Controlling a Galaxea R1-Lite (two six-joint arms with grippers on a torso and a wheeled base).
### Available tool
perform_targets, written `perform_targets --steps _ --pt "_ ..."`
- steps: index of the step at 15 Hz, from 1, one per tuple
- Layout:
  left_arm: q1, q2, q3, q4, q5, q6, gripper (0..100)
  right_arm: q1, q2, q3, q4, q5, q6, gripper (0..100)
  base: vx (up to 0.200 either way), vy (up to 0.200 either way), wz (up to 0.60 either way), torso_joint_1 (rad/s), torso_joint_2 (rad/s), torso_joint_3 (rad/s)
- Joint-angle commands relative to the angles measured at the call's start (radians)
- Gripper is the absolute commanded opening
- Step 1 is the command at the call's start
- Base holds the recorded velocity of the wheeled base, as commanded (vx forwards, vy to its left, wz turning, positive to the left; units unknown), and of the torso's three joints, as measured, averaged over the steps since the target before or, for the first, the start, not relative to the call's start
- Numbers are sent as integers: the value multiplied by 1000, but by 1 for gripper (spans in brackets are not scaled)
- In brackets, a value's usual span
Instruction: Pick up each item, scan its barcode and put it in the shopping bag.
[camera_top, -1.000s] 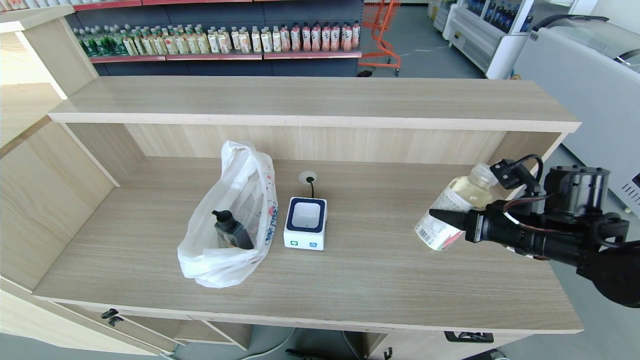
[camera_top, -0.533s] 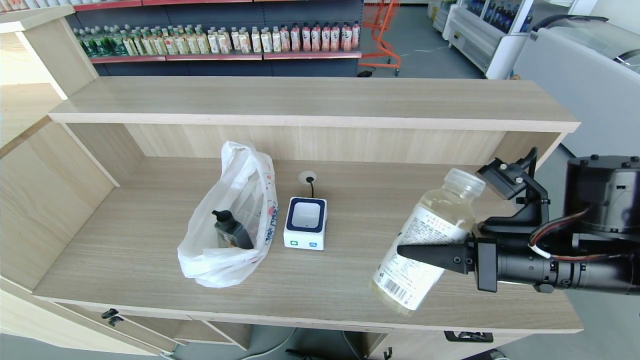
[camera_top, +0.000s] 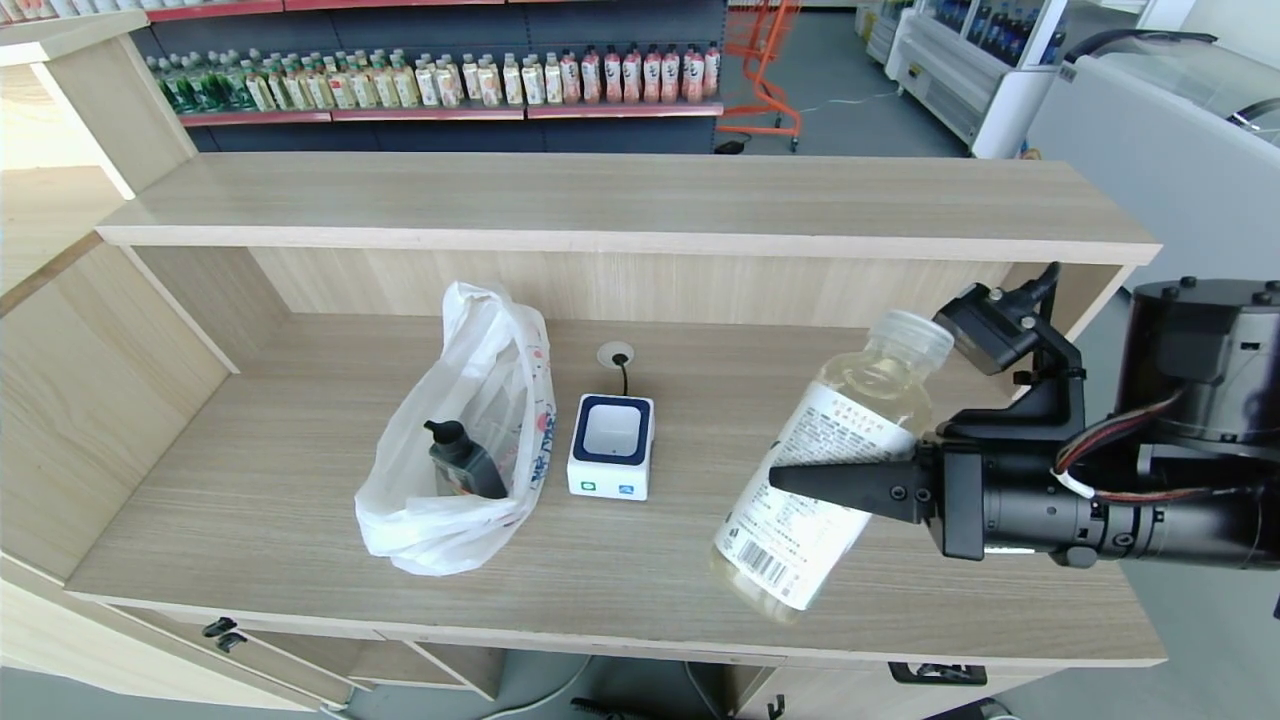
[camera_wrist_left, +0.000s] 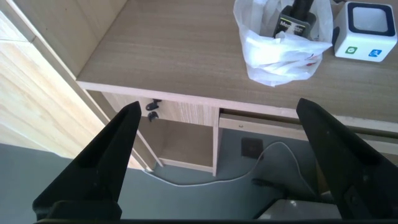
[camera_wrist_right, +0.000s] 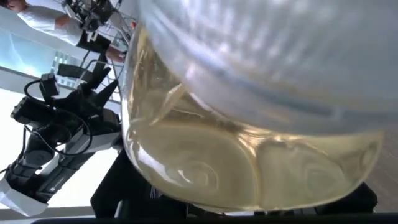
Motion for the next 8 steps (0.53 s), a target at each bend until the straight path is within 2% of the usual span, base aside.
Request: perform_targets --steps 1,8 --pt "0 0 0 0 0 1 100 15 -5 1 -1 16 1 0 0 0 0 0 0 0" --pt "0 0 0 0 0 1 100 37 -6 18 4 39 -4 0 0 0 0 0 0 0"
